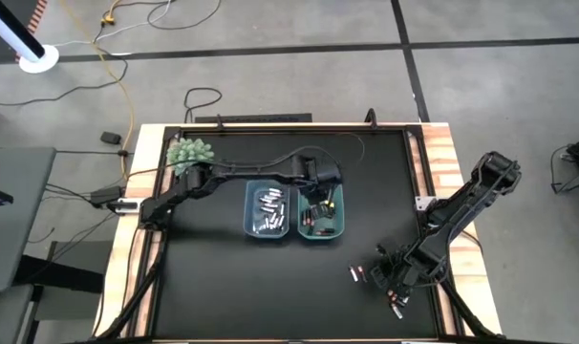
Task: Sort batteries
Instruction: Put the black battery into the green bin
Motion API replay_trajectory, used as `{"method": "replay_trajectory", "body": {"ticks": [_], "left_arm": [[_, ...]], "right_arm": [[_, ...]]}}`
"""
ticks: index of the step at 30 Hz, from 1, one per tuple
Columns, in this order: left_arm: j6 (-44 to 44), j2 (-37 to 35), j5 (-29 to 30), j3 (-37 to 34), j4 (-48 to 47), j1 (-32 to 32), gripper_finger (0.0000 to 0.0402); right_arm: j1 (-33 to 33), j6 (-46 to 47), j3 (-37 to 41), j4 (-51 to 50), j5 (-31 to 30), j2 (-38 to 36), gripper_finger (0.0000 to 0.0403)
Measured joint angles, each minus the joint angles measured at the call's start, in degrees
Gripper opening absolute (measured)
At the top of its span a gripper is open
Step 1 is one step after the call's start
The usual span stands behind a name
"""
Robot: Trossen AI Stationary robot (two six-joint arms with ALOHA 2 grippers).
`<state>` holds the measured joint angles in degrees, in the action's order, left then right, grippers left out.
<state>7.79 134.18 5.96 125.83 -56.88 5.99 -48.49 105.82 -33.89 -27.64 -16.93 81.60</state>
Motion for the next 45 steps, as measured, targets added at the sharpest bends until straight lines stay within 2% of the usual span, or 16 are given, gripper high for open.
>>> {"method": "replay_trajectory", "body": {"ticks": [9,18,24,30,35,45], "left_arm": [[-3.91,-0.05,-0.16,-9.10,7.05,-0.04,0.0054],[-5.40,0.10,0.13,-11.88,7.69,0.35,0.0061],[-4.31,0.06,0.19,-11.86,9.15,0.71,0.0084],[-3.51,0.06,0.26,-11.84,9.62,1.33,0.0130],[-6.24,0.06,0.59,-11.49,9.55,1.21,0.0155],[-3.34,0.06,0.72,-0.69,3.15,-0.04,0.0157]], "right_arm": [[1.90,4.00,0.00,-0.09,-0.39,0.02,0.0118],[2.10,5.82,0.02,-0.07,-1.07,0.04,0.0118],[2.12,6.77,0.02,-0.07,-1.36,0.04,0.0118],[2.14,6.75,0.04,-0.13,-1.42,0.04,0.0118],[2.14,6.40,0.04,-0.18,-1.42,0.04,0.0118],[2.14,3.53,0.04,-0.17,-1.40,0.04,0.0118]]}}
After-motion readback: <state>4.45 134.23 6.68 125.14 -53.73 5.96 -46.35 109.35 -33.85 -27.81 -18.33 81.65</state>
